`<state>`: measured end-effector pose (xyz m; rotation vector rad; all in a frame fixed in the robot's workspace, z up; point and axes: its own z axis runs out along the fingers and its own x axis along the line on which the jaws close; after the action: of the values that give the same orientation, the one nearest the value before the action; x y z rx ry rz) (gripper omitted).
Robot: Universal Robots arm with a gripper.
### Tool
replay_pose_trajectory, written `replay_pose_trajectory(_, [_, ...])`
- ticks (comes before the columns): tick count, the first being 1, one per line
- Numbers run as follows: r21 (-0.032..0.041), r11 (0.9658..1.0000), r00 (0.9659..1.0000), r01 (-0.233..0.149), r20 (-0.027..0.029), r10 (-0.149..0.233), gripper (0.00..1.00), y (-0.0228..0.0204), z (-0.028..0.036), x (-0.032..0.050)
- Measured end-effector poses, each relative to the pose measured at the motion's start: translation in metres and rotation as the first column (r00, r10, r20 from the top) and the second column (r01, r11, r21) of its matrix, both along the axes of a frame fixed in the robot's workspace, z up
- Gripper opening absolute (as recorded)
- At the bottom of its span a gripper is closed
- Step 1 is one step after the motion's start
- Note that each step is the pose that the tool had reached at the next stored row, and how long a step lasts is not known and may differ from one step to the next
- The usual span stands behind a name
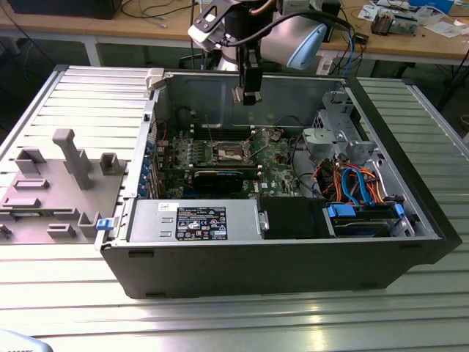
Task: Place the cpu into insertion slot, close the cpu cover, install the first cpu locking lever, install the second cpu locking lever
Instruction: 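Place the cpu into insertion slot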
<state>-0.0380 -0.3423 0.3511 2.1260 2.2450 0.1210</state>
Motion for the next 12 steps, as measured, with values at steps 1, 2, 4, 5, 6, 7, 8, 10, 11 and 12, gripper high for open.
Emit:
replay_pose_trajectory(1, [0.0000,1.0000,1.0000,0.004,0.0000,-0.004,0.55,0.0000,0.0000,0.0000])
replay_pose_trajectory(2, [0.0000,1.0000,1.0000,0.007,-0.0001,-0.007,0.55,0.0000,0.0000,0.0000])
replay_pose_trajectory(4, [0.0000,0.9999,0.9999,0.011,0.0000,-0.011,0.55,0.0000,-0.0001,0.0000])
replay_pose_trajectory(5, [0.0000,0.9999,0.9999,0.011,0.0000,-0.011,0.55,0.0000,-0.0001,0.0000])
replay_pose_trajectory(6, [0.0000,0.9999,0.9999,0.011,-0.0001,-0.011,0.55,0.0000,0.0000,0.0000])
replay_pose_trajectory(7, [0.0000,0.9999,0.9999,0.011,0.0000,-0.011,0.55,0.0000,0.0000,0.0000])
replay_pose_trajectory(8, [-0.0001,0.9999,0.9999,0.011,0.0000,-0.011,0.55,0.0000,0.0000,0.0000])
replay_pose_trajectory(10, [-0.0001,0.9999,0.9999,0.011,-0.0020,-0.011,0.55,0.0000,-0.0001,0.0000])
replay_pose_trajectory(11, [0.0001,0.9999,0.9999,0.011,-0.0108,-0.011,0.55,0.0001,-0.0003,0.0000])
replay_pose_trajectory(12, [-0.0003,0.9999,0.9994,0.011,-0.0341,-0.011,0.55,0.0000,-0.0006,0.0000])
